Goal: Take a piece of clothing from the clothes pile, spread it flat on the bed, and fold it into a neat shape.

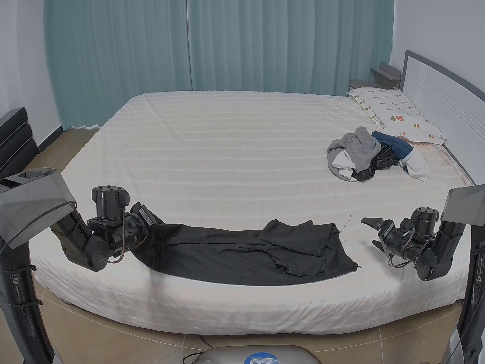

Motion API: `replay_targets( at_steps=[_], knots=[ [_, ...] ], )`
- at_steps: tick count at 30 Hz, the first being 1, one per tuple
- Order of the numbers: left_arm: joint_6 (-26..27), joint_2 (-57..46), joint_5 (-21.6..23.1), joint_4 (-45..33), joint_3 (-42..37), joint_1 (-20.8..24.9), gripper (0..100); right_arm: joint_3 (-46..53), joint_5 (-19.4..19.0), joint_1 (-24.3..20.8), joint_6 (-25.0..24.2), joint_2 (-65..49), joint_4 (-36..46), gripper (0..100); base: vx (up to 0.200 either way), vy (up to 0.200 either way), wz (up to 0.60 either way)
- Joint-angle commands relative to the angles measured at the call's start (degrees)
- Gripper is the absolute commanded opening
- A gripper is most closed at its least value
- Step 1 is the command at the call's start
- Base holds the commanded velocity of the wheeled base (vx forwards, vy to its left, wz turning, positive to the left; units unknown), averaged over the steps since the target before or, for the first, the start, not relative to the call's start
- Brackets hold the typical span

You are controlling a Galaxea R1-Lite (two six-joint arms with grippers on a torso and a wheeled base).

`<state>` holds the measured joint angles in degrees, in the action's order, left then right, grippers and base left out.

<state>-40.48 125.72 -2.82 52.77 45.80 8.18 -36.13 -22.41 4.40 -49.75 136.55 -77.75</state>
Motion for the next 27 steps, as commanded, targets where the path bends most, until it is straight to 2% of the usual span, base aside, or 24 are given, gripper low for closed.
replay_targets(
  at_steps=[1, 3, 5, 8, 19, 23, 27],
  knots=[
    [0.1, -3.3, -0.5, -2.6, 1.5, 2.3, 0, -0.3, 0.0, 0.0, 0.0, 0.1, 0.1, 100, 0.000, -0.200, 0.00],
    [0.1, -3.8, -0.6, -5.0, 2.4, 3.3, 0, -0.3, 0.0, 0.0, 0.0, 0.1, 0.1, 100, 0.000, -0.200, 0.00],
    [0.0, -5.0, -1.1, -10.8, 5.4, 5.7, 0, -0.2, 0.0, -0.1, 0.0, 0.1, 0.1, 100, 0.000, -0.200, 0.00],
    [-0.1, -5.0, -3.4, -16.0, 9.4, 8.4, 0, -0.2, 0.0, -0.4, 0.0, 0.1, 0.1, 100, 0.000, -0.200, 0.00],
    [-0.4, -4.1, -6.9, -29.7, 19.8, 17.6, 0, 0.0, 0.0, -1.0, 0.0, 0.2, 0.1, 100, 0.000, -0.200, 0.00],
    [-3.4, -2.9, -6.9, -35.0, 24.2, 21.4, 0, 0.0, 0.0, -1.1, 0.0, 0.2, 0.1, 100, 0.000, -0.200, 0.00],
    [-5.0, -1.1, -6.9, -37.7, 27.4, 23.1, 0, 0.0, 0.0, -1.1, 0.0, 0.2, 0.1, 100, 0.000, -0.200, 0.00]
  ],
)
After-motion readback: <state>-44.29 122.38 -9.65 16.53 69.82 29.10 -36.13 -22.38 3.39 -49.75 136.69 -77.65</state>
